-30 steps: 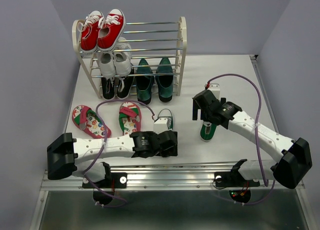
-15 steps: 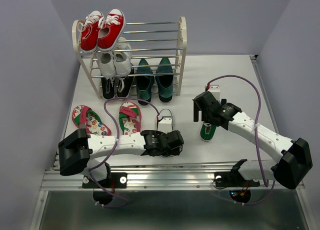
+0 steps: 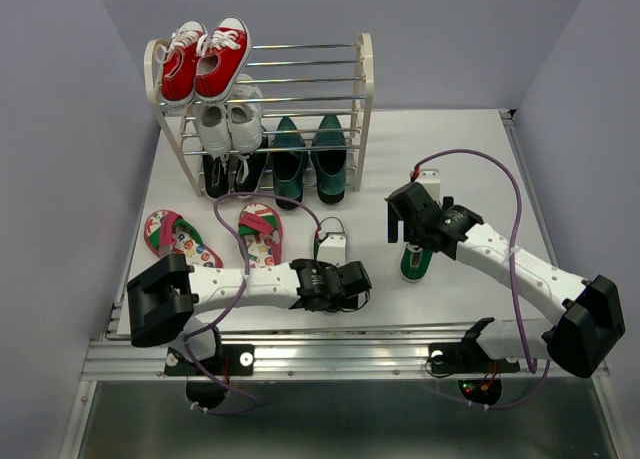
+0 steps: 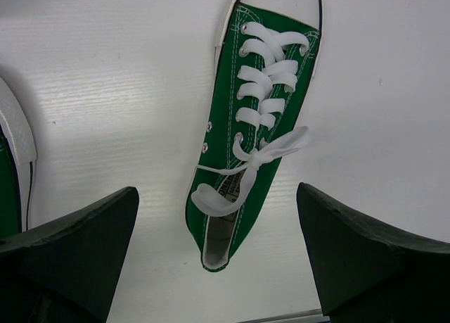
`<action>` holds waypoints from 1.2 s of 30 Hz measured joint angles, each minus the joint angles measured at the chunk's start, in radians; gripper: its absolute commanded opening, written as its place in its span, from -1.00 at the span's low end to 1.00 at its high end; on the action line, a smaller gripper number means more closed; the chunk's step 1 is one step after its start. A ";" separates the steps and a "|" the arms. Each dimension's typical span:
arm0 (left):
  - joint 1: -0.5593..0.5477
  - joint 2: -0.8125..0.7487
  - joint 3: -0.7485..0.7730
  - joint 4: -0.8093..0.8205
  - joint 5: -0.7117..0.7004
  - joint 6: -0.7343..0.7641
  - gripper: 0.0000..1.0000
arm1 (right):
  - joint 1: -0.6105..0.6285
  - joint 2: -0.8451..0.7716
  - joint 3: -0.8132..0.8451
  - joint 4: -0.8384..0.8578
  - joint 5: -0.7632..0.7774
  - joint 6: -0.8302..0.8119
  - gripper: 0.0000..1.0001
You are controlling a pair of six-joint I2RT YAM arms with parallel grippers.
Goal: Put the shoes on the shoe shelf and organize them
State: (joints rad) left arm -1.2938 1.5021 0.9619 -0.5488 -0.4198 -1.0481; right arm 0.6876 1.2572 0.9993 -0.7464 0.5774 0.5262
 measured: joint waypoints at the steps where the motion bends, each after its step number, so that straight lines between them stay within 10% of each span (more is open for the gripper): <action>1: 0.002 0.004 0.000 0.000 0.000 0.001 0.73 | 0.000 0.000 0.000 0.000 0.000 -0.001 1.00; 8: 0.041 0.007 0.000 0.027 -0.007 0.011 0.27 | 0.000 0.000 0.000 0.003 0.003 -0.007 1.00; 36: 0.056 0.047 0.015 0.026 0.027 0.047 0.15 | -0.007 -0.024 0.000 0.006 0.075 -0.036 1.00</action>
State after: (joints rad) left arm -1.2373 1.5486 0.9768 -0.5232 -0.3931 -1.0008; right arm 0.6804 1.2335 0.9993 -0.7403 0.6521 0.4904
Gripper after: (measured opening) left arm 0.571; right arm 0.995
